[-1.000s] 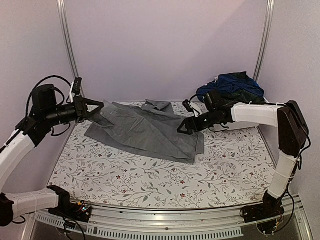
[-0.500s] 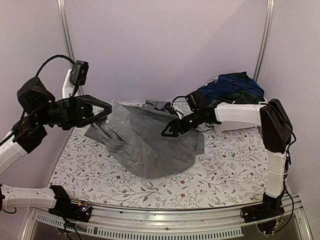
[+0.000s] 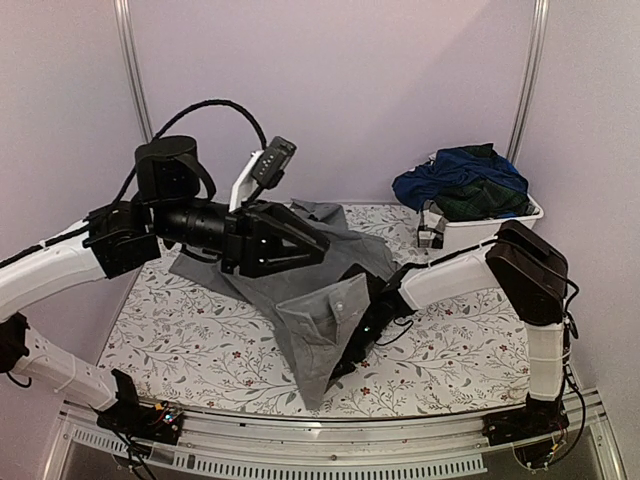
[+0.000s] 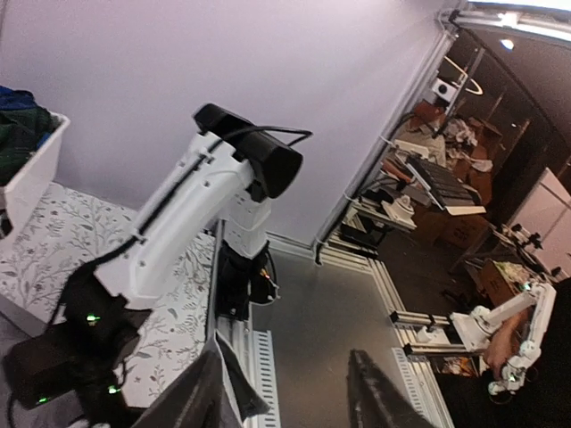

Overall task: Fold and stack the mixed laundry pile
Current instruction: Flatten out the crumpled shirt at the center of the board.

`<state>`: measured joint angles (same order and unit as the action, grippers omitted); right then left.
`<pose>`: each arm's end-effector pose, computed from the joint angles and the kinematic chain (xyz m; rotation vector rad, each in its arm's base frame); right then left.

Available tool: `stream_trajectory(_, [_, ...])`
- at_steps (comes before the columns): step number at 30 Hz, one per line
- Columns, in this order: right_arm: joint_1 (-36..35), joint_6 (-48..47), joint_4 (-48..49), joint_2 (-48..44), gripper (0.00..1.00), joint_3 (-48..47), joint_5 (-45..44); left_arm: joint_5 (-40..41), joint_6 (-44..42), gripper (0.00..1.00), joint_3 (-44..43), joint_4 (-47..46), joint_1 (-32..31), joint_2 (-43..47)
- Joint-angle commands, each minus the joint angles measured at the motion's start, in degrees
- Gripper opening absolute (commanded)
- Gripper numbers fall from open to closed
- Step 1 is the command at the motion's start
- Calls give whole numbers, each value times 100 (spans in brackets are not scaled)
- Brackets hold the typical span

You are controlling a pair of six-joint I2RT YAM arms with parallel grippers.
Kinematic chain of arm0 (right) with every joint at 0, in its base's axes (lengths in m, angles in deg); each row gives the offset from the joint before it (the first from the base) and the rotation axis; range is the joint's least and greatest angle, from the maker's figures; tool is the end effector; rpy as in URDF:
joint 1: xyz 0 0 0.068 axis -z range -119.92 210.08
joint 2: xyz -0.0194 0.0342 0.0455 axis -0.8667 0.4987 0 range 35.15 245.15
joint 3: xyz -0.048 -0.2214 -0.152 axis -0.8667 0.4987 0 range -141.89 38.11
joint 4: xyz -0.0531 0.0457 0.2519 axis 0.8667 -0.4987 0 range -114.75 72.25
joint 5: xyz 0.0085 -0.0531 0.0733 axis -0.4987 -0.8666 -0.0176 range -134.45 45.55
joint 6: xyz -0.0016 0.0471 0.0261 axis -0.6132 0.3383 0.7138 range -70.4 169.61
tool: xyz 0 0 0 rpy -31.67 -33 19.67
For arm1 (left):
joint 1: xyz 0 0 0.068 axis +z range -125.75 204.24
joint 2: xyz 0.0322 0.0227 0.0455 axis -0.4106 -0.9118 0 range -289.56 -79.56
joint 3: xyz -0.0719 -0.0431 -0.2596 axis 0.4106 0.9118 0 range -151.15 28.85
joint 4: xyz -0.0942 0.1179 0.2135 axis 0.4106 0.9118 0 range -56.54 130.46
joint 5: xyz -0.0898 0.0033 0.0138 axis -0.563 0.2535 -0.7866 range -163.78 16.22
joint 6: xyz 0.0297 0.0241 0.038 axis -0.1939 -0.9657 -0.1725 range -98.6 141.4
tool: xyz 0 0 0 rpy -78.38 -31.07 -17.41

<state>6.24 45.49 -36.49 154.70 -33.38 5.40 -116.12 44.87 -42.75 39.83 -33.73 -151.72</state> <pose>0.2121 0.3363 0.1119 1.5769 -2.3005 -1.4103 0.1305 -0.2537 0.4103 1.1611 1.5872 -1.6209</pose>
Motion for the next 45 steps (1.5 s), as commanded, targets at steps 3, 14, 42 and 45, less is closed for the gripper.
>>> stream_trajectory(3, [-83, -99, -355, -773, 61, 1246, 141, 1054, 915, 78, 686, -416, 2153, 915])
stream_trajectory(14, [1048, 680, -214, -1985, 65, 1744, -723, 1961, 2053, 67, 2302, 278, 5713, -436])
stream_trajectory(42, [1763, 1931, -185, -1066, 75, 1734, -2690, 2247, 2861, 48, 4731, 431, 5561, -594])
stream_trajectory(45, [1816, 1988, -482, -1528, 75, 2014, -2868, 2413, 3144, 48, 4942, 1202, 5281, 474])
